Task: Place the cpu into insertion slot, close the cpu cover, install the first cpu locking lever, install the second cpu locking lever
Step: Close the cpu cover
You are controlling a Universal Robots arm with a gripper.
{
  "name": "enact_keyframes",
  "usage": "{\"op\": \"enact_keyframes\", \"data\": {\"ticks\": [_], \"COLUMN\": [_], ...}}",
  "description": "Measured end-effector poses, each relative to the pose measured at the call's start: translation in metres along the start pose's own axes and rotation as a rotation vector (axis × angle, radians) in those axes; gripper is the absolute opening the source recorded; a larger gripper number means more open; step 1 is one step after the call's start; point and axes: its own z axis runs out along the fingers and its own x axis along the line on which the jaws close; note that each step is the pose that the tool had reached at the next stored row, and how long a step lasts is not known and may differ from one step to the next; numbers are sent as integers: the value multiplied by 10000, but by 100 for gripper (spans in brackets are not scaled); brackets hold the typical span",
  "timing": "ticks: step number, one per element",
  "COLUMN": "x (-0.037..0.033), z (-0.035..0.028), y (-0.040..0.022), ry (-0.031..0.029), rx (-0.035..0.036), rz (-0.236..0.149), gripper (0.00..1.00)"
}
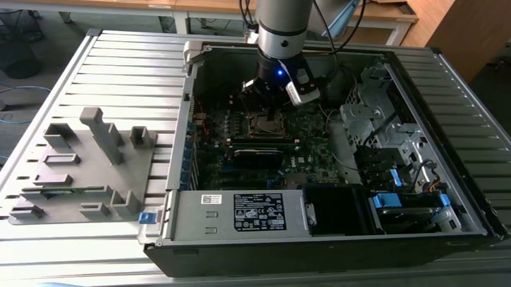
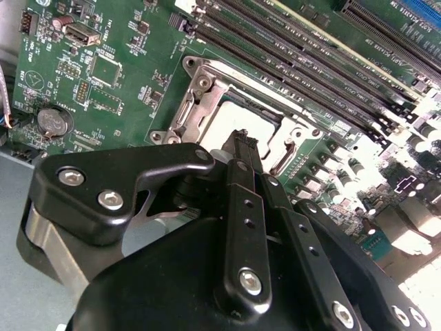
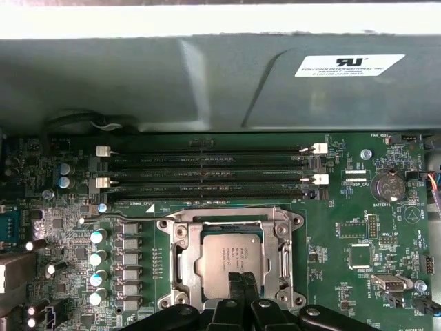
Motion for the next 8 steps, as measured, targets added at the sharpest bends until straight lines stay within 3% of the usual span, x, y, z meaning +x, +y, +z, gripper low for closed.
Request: {"op": "enact_keyframes", "data": {"ticks": [8], "x": [15], "z": [2], "y": [0], "ry": [0], "rx": [0], "rz": [2], "gripper": [11]}}
